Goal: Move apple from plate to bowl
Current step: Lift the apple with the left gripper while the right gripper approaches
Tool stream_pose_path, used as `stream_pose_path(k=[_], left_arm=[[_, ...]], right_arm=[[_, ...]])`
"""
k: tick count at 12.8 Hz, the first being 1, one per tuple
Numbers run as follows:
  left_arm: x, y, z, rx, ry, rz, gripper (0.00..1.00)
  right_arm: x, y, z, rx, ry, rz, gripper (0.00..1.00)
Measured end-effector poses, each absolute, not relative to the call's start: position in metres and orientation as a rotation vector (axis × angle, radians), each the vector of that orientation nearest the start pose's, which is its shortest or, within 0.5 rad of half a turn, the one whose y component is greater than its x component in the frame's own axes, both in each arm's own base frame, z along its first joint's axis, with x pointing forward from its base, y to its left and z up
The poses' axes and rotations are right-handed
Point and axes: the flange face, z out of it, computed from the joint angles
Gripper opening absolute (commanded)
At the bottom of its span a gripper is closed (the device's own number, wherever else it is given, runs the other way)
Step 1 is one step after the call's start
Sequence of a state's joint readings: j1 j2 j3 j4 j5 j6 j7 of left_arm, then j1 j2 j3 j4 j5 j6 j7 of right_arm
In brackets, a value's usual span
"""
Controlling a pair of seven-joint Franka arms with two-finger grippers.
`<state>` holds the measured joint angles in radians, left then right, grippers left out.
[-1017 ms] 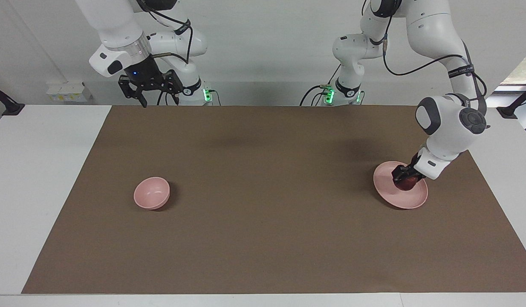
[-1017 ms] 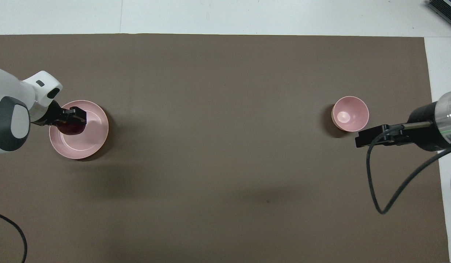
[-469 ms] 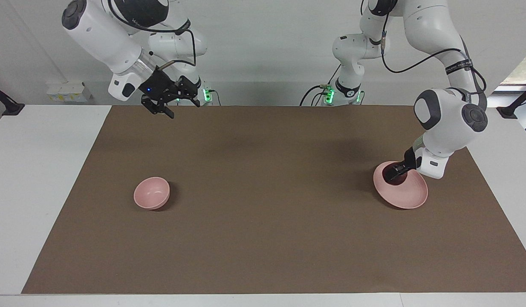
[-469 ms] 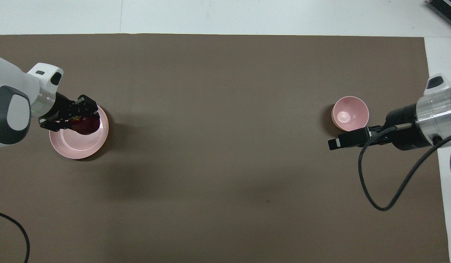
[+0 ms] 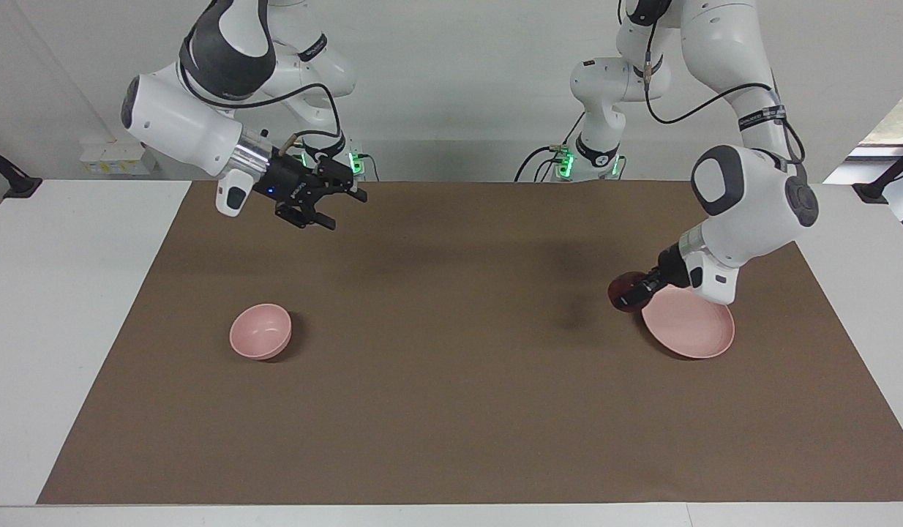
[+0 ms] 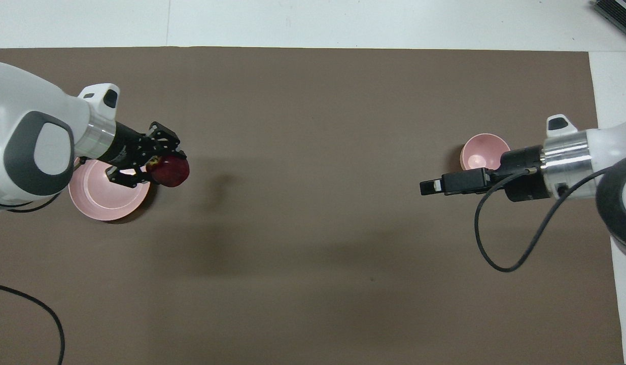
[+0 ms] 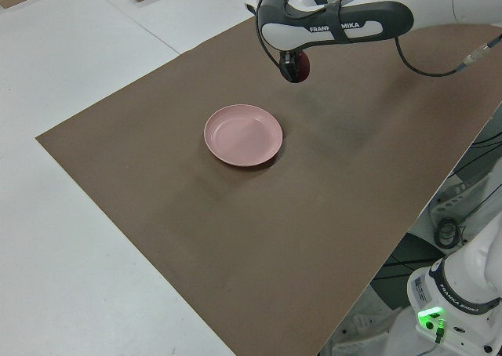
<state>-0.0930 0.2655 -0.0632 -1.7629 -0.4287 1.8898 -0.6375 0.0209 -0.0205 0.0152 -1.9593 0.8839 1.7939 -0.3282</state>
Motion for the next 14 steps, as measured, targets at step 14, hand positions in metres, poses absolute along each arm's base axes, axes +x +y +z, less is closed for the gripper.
stream_pose_path(k=[14], left_arm=[[0.583, -0.252, 0.438, -3.188, -1.778, 1.341, 0.0]], right_arm=[[0.529, 0.157, 0.391, -1.811, -0.009, -0.191, 1.0]])
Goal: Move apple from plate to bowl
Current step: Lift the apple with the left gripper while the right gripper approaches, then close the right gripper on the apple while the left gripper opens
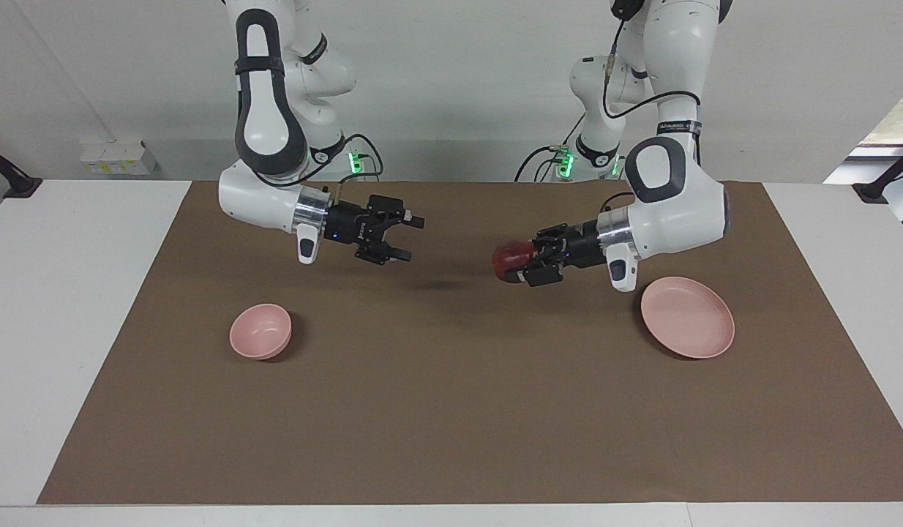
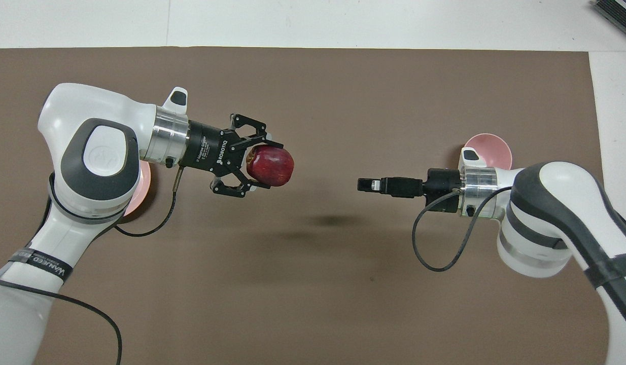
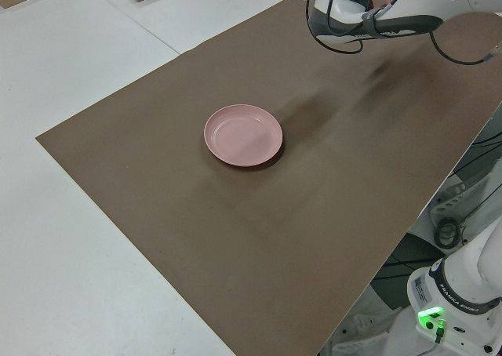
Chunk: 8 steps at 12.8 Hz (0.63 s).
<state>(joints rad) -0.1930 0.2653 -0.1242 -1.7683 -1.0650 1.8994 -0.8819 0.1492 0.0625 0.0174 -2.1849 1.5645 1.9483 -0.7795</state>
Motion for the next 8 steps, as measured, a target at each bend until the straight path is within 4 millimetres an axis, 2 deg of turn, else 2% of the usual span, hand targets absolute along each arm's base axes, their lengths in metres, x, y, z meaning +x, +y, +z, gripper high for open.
stream_pose_path(k=[2, 6, 8], left_arm=[[0.576, -0.272, 0.441, 1.932, 1.077, -0.855, 0.0], [0.547, -0.331, 0.438, 1.893, 1.082, -0.861, 0.0], [0.53, -0.344, 0.436, 1.887, 1.09, -0.867, 0.0]], right_arm=[[0.522, 0.174, 0.386, -1.77, -0.016, -0.201, 1.0], [0.516, 0.195, 0.376, -1.725, 0.034, -0.217, 1.0], [0.514, 0.2, 0.371, -1.722, 0.035, -0.211, 1.0]])
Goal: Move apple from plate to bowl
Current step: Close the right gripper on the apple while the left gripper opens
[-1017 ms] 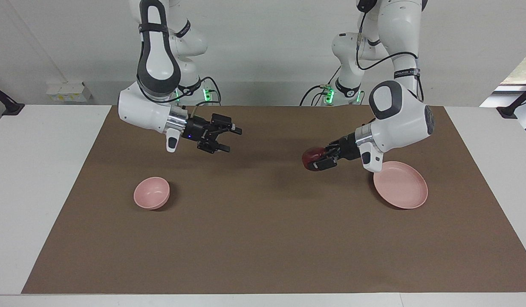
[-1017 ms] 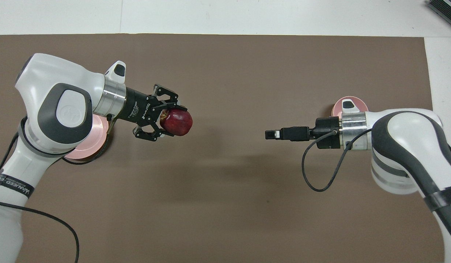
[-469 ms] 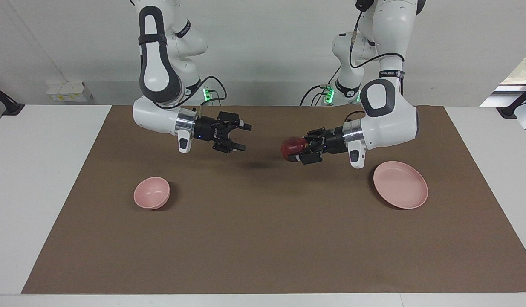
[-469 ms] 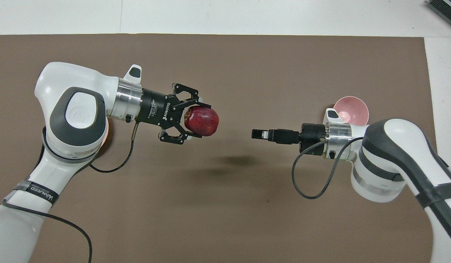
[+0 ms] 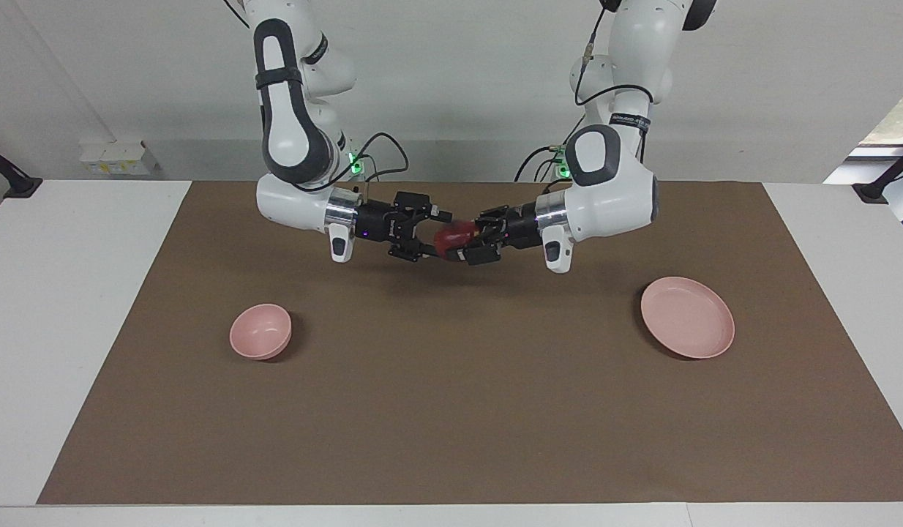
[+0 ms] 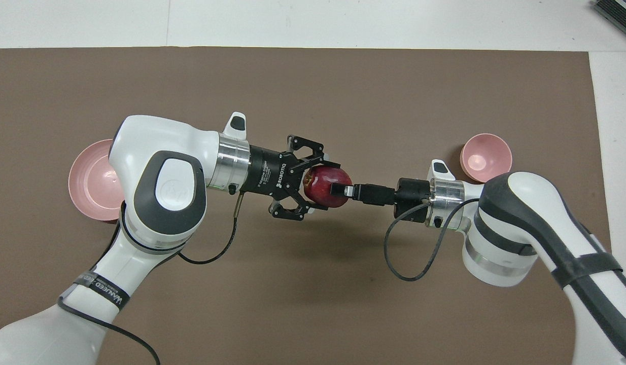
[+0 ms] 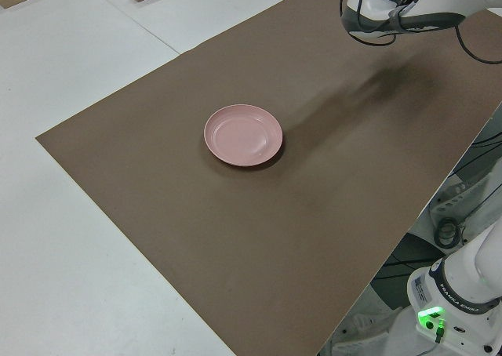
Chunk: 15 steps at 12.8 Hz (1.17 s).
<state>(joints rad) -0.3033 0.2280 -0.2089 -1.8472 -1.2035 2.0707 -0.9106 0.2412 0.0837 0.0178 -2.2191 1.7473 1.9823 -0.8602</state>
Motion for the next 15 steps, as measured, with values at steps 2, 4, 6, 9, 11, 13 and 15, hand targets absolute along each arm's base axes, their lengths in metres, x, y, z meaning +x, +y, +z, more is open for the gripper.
stream_pose_path(k=[2, 4, 6, 9, 11, 13, 15], left_arm=[[0.525, -0.343, 0.435, 1.89, 1.097, -0.866, 0.0], [0.521, -0.343, 0.434, 1.894, 1.099, -0.87, 0.0], [0.516, -0.343, 0.433, 1.899, 1.102, -0.874, 0.0], [0.511, -0.347, 0.433, 1.906, 1.1, -0.882, 0.0], [0.509, -0.349, 0.432, 1.908, 1.1, -0.885, 0.0], [0.506, -0.352, 0.431, 1.913, 1.099, -0.882, 0.0], [0.502, -0.357, 0.431, 1.919, 1.098, -0.878, 0.0]], right_arm=[[0.515, 0.2, 0.372, -1.722, 0.035, -0.212, 1.0], [0.515, 0.199, 0.371, -1.722, 0.037, -0.212, 1.0], [0.514, 0.199, 0.37, -1.723, 0.039, -0.211, 1.0], [0.514, 0.199, 0.37, -1.724, 0.04, -0.21, 1.0], [0.513, 0.2, 0.369, -1.724, 0.038, -0.207, 1.0], [0.511, 0.203, 0.368, -1.725, 0.034, -0.201, 1.0], [0.508, 0.207, 0.366, -1.726, 0.029, -0.192, 0.95]])
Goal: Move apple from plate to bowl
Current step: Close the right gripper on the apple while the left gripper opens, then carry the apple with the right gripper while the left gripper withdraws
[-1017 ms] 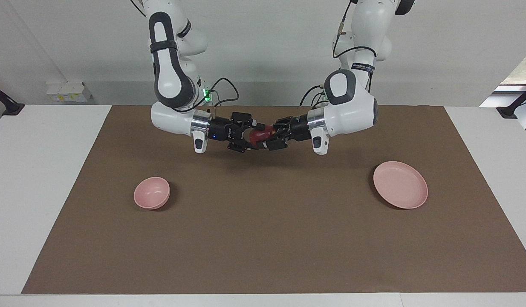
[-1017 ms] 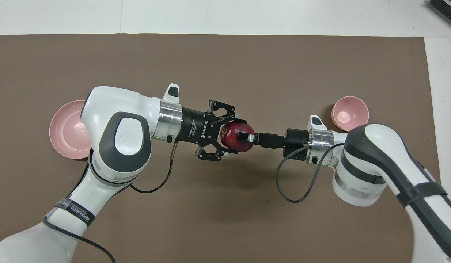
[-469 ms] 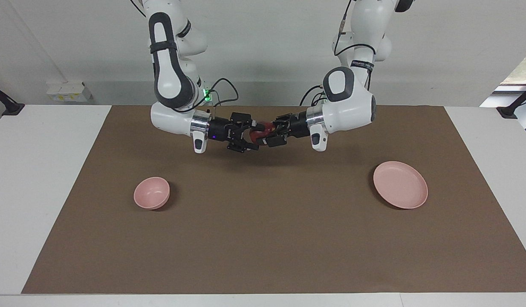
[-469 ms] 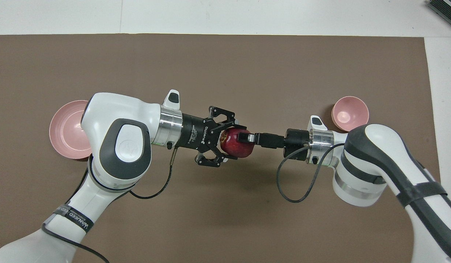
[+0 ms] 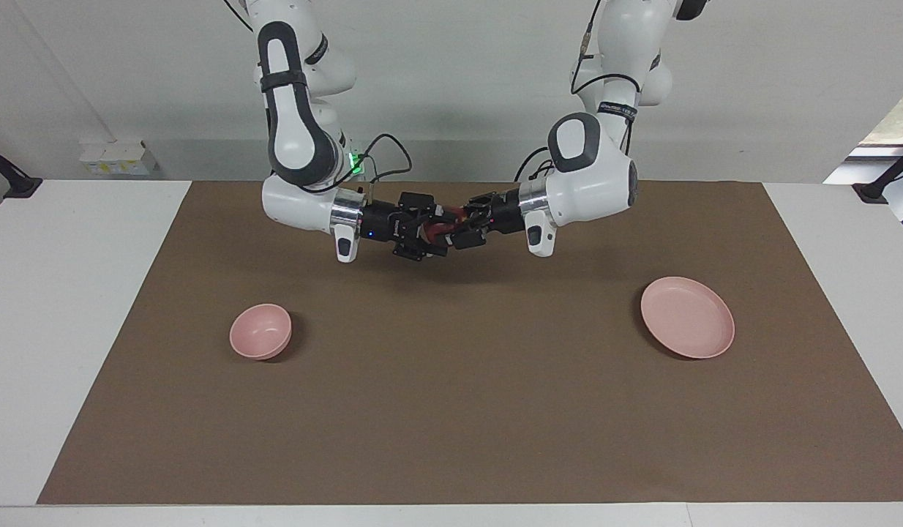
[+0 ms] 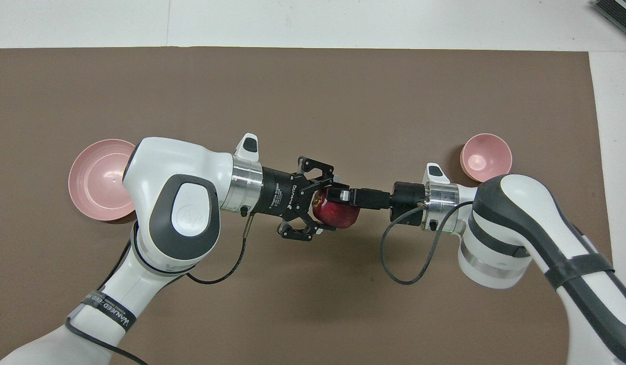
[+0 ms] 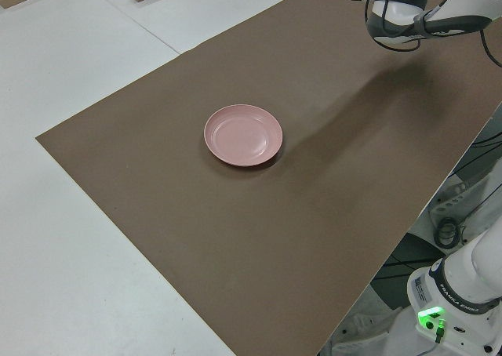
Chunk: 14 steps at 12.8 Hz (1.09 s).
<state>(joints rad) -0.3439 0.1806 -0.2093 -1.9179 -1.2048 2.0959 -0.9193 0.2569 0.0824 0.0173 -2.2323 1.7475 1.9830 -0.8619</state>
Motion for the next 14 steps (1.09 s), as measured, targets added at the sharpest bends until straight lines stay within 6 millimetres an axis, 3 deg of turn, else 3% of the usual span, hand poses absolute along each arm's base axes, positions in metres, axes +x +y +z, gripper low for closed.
stream_pose_path(k=[1, 2, 4, 7, 8, 11, 14], left_arm=[[0.501, -0.357, 0.43, 1.921, 1.099, -0.88, 0.0], [0.5, -0.357, 0.428, 1.922, 1.101, -0.882, 0.0], [0.498, -0.358, 0.426, 1.925, 1.102, -0.886, 0.0], [0.497, -0.359, 0.425, 1.926, 1.104, -0.882, 0.0], [0.497, -0.359, 0.425, 1.927, 1.104, -0.882, 0.99], [0.495, -0.361, 0.429, 1.915, 1.133, -0.898, 1.0], [0.497, -0.357, 0.436, 1.898, 1.16, -0.896, 1.0]], right_arm=[[0.506, 0.207, 0.366, -1.728, 0.021, -0.198, 0.71], [0.505, 0.206, 0.365, -1.729, 0.012, -0.205, 0.54], [0.503, 0.204, 0.364, -1.734, 0.003, -0.21, 0.28], [0.503, 0.203, 0.363, -1.737, 0.001, -0.209, 0.27], [0.503, 0.203, 0.363, -1.738, 0.0, -0.209, 0.27], [0.501, 0.199, 0.359, -1.79, -0.055, -0.191, 0.27], [0.503, 0.179, 0.354, -1.887, -0.15, -0.171, 0.26]])
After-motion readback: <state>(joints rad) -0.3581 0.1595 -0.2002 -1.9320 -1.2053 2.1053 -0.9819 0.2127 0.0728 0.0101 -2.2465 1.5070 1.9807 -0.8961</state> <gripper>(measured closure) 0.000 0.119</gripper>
